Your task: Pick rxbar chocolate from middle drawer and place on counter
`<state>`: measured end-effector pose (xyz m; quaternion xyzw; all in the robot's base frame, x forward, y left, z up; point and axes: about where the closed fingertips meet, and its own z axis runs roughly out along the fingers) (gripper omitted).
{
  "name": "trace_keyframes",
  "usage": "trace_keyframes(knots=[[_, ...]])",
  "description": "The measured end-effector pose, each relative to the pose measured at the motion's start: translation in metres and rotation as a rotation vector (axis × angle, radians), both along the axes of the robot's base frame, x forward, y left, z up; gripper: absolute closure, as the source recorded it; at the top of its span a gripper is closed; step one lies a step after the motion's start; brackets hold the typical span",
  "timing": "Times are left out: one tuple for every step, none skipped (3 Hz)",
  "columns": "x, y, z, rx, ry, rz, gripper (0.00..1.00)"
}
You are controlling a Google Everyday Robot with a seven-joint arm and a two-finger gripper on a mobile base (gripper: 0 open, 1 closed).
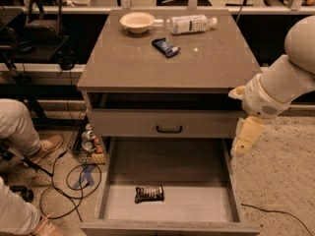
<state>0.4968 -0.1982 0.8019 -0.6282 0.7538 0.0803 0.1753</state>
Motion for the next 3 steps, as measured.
trace_keyframes(knots=[[0.001, 0.001, -0.011, 0.003, 0.011, 0.004, 0.00], [0.001, 0.009, -0.080, -0.008, 0.063, 0.041, 0.00], [-0.006, 0.027, -0.180, 0.025, 0.149, 0.066, 0.00]])
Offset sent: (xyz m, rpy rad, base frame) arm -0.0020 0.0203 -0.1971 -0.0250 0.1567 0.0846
